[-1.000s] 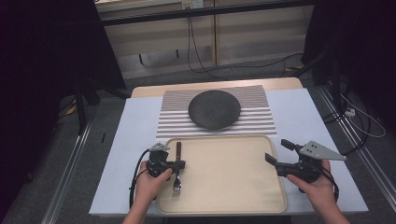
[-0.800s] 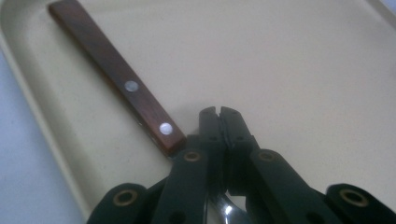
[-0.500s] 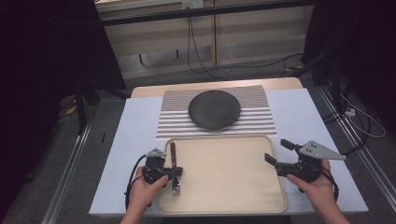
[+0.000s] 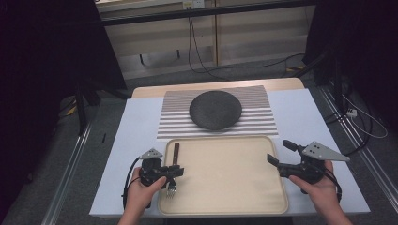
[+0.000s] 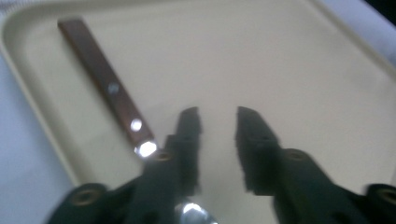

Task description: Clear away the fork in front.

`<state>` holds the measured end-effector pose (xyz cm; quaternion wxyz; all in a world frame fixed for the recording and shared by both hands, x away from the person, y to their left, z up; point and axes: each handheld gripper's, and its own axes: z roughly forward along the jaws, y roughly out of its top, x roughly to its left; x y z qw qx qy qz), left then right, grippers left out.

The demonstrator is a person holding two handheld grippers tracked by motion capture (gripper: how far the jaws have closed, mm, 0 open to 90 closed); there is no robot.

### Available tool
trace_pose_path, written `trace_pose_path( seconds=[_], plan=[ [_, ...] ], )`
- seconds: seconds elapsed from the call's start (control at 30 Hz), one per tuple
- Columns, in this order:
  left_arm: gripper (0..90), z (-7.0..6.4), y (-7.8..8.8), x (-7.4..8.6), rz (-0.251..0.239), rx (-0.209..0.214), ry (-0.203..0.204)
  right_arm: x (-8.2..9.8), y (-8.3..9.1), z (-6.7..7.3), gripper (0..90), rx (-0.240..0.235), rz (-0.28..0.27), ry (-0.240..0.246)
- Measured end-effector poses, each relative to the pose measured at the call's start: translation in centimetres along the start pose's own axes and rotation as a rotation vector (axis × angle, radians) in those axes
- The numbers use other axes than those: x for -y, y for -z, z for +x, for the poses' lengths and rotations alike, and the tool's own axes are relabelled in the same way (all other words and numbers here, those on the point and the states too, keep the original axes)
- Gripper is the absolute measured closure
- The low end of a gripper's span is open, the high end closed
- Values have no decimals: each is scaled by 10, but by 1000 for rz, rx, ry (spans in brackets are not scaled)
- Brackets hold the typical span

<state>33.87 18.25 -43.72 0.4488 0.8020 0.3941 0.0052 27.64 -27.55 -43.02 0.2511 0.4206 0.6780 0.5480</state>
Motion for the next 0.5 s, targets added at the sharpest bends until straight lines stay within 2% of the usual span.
trace_pose_path(
  seconds=[0.07,0.13,0.27,0.33,0.4,0.47,0.5],
  plan=[
    [584,0,7,-3,-49,-6,-33,1,2,0,173,1,6,-3],
    [466,2,15,-2,-104,-24,-67,2,3,-1,173,1,17,-1],
    [362,8,31,2,-156,-65,-103,6,9,0,172,1,36,8],
    [320,10,37,4,-171,-88,-109,9,12,1,172,4,53,11],
    [235,14,42,7,-182,-108,-100,14,17,1,171,3,66,15],
    [209,17,44,8,-198,-105,-84,16,19,1,172,7,65,9],
    [206,17,44,8,-199,-103,-90,17,19,1,171,9,63,10]
  ],
)
